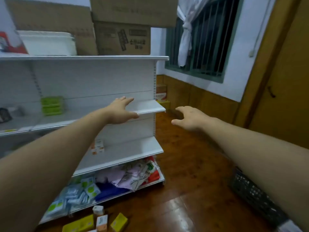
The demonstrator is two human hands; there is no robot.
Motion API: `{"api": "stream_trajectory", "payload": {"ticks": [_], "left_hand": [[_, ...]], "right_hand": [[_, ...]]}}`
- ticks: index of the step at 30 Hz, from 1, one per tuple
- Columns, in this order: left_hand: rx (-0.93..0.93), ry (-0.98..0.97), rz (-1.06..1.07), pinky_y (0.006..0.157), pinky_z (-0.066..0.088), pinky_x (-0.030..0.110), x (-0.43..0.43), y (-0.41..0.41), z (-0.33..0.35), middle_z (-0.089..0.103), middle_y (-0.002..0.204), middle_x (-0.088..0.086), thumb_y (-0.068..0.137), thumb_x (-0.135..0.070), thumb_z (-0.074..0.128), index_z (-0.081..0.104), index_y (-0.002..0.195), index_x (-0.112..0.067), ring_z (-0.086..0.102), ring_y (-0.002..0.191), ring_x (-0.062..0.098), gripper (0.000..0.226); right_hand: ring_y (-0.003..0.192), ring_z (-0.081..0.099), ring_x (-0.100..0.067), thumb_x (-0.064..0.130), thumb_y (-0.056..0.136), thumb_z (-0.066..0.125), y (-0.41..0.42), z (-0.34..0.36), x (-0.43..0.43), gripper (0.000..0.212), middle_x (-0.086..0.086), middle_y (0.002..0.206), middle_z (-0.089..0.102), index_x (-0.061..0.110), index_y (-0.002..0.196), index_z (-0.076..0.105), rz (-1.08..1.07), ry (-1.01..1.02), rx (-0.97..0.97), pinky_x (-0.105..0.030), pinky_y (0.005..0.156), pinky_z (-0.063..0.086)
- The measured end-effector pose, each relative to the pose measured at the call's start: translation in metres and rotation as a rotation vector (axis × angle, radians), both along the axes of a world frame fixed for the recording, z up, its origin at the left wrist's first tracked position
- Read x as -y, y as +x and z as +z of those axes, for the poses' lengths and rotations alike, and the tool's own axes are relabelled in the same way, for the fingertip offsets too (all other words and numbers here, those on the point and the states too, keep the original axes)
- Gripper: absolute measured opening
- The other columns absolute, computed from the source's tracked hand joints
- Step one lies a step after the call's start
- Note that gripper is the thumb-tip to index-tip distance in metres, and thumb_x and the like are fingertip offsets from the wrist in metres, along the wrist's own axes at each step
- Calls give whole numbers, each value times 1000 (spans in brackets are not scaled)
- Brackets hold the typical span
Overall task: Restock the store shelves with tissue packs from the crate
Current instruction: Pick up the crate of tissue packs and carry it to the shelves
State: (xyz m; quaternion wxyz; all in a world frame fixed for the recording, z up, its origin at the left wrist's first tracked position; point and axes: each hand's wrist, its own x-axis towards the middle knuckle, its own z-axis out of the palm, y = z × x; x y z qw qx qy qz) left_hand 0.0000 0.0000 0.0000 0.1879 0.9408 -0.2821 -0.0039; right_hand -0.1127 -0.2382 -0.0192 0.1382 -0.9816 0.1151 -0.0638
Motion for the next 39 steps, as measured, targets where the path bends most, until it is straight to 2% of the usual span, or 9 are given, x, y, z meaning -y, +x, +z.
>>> {"api": "stream_trajectory", "payload": {"ticks": [3, 10, 20, 30, 39], "left_hand": [[0, -11, -41, 119, 9, 44, 23, -1, -3, 7, 159, 4, 87, -46, 57, 14, 149, -26, 3, 146, 24, 78], [-66, -17, -348, 117, 18, 50, 142, 17, -29, 9, 159, 3, 86, -48, 57, 15, 149, -30, 9, 146, 26, 78], [-197, 30, -688, 118, 14, 50, 265, 26, -61, 5, 159, 0, 86, -48, 57, 13, 148, -33, 2, 146, 26, 78], [-218, 152, -910, 118, 11, 46, 415, -3, -92, 4, 159, 5, 85, -49, 58, 11, 149, -30, 1, 146, 26, 81], [-203, 232, -939, 118, 10, 46, 562, -12, -112, 3, 159, 4, 86, -50, 56, 9, 149, -32, 1, 146, 26, 80]], "right_hand": [[142, 27, -26, 54, 89, 52, -9, -3, 18, 71, -3, 156, 24, 27, 148, 24, -73, 5, -33, -45, 113, 31], [142, 25, -28, 58, 88, 49, -52, -30, 95, 73, -2, 157, 21, 29, 148, 21, -383, 35, -131, -46, 112, 32], [141, 24, -29, 59, 90, 47, -114, -67, 156, 75, -4, 157, 19, 26, 150, 18, -761, 102, -270, -45, 111, 31], [141, 26, -30, 57, 91, 46, -175, -98, 238, 75, -6, 157, 17, 23, 150, 16, -935, 180, -272, -47, 111, 31], [141, 25, -30, 58, 91, 45, -199, -113, 369, 75, -7, 157, 18, 21, 150, 17, -1008, 218, -287, -44, 111, 31]]}}
